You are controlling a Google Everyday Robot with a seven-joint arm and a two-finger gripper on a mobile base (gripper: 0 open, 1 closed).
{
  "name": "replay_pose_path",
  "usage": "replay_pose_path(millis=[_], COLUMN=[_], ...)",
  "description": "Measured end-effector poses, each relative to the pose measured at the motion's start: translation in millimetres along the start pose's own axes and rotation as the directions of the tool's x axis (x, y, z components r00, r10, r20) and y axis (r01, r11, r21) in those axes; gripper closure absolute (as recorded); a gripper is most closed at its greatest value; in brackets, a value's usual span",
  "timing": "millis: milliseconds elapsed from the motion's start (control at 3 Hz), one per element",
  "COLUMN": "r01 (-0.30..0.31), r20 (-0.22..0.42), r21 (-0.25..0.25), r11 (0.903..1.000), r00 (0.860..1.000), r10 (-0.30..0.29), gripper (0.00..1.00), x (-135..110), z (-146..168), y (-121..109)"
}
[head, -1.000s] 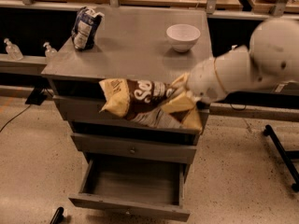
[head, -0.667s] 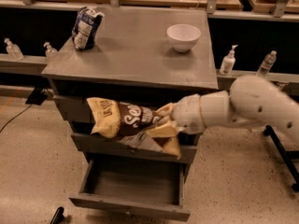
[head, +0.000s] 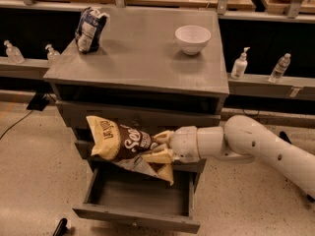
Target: Place brown chip bag into bottom drawer
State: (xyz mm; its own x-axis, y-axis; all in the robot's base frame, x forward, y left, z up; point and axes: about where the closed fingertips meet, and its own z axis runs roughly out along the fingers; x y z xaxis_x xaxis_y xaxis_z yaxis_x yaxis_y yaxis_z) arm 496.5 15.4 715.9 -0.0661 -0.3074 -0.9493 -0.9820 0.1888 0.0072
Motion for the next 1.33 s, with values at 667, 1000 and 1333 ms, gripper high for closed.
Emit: replay_pose_path(millis=[667, 1000, 1333], r01=[-0.035, -0.037, -0.036], r20=[-0.046, -0.092, -0.092], r21=[0.011, 0.016, 0.015], r11=[0.9993, 0.9992, 0.9992], r00=[0.998, 0.995, 0.995], r10=[0.036, 0.038, 0.038], gripper=[1.0, 1.0, 1.0], x=[90.8, 181.7, 180.8], z=[10.5, 24.1, 24.0], y=[-13.3, -3.6, -3.7])
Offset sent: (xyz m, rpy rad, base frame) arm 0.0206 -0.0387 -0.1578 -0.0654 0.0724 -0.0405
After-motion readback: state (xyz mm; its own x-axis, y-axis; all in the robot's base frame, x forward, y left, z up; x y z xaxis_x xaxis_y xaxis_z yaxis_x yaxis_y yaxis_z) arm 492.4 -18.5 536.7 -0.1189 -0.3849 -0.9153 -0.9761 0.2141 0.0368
